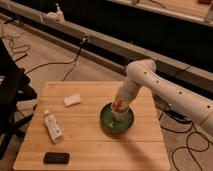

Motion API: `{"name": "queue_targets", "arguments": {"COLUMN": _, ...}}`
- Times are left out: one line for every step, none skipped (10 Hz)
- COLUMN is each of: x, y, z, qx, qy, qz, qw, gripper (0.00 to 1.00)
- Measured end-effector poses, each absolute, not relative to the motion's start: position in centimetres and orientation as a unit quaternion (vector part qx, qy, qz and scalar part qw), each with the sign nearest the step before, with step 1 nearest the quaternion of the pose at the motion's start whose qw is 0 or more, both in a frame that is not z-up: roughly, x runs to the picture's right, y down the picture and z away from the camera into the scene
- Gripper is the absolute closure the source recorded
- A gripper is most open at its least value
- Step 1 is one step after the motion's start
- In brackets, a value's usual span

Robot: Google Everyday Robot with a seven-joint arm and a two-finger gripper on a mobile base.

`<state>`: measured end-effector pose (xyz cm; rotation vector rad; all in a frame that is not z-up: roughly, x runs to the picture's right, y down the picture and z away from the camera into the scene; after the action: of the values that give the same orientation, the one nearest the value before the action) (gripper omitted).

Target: Place the pepper in the ceramic cup

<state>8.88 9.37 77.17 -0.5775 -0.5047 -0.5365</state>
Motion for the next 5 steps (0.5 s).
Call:
{"name": "queue_targets", "arguments": {"x": 8.6, "y": 9.4, "z": 77.0, "qx": -0.279, "qy": -0.243, "qz": -0.264, "qw": 0.891, "gripper": 0.22}}
{"name": "queue_targets", "arguments": {"x": 8.3, "y": 9.2, "z": 76.9, "qx": -0.278, "qy": -0.241, "qz": -0.27, "qw": 0.89, "gripper": 0.22}}
{"name": "queue_targets", "arguments": {"x": 8.3, "y": 8.9, "z": 76.8, "qx": -0.275, "qy": -0.237, "qz": -0.273, "qw": 0.891, "gripper": 0.22}}
{"name": "queue_targets", "arguments": {"x": 8.5, "y": 8.4, "z": 76.6, "qx": -0.273, "qy": -0.233, "qz": -0.273, "qw": 0.893, "gripper": 0.22}}
{"name": "queue_targets", "arguments": {"x": 8.9, "y": 7.9, "z": 76.3, "qx": -0.269, "qy": -0.227, "qz": -0.272, "qw": 0.896, "gripper": 0.22}}
